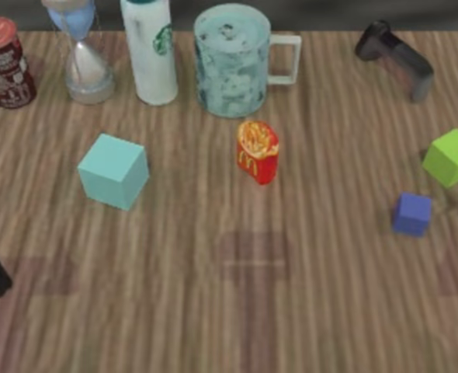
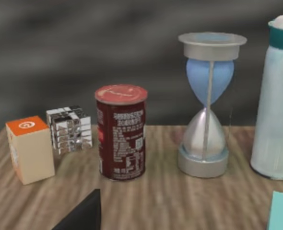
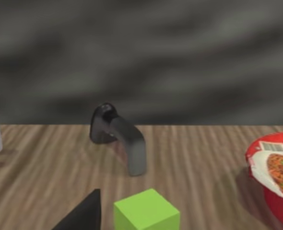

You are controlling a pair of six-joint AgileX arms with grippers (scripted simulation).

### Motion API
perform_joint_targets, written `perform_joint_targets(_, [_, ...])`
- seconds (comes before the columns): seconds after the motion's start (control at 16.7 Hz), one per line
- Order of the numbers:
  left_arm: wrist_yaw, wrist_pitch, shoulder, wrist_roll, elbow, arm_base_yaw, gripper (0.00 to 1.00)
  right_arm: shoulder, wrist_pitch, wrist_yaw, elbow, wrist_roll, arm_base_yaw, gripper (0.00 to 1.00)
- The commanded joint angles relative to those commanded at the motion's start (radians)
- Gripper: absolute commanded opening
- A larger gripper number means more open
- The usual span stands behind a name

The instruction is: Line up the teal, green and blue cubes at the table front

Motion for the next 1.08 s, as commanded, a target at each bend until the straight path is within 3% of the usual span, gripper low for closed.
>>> perform_joint_targets(0.24, [0.0, 0.0, 0.0, 0.0, 0.0, 0.0, 1.0, 0.03, -0.022, -0.001, 0.03, -0.02, 0.006, 1.0])
perform_joint_targets(0.48, [0.0, 0.0, 0.0, 0.0, 0.0, 0.0, 1.0, 0.22, -0.141, -0.001, 0.204, -0.133, 0.035, 1.0])
perform_joint_targets(1.08, [0.0, 0.0, 0.0, 0.0, 0.0, 0.0, 1.0, 1.226, -0.67, 0.005, 0.917, -0.62, 0.153, 1.0])
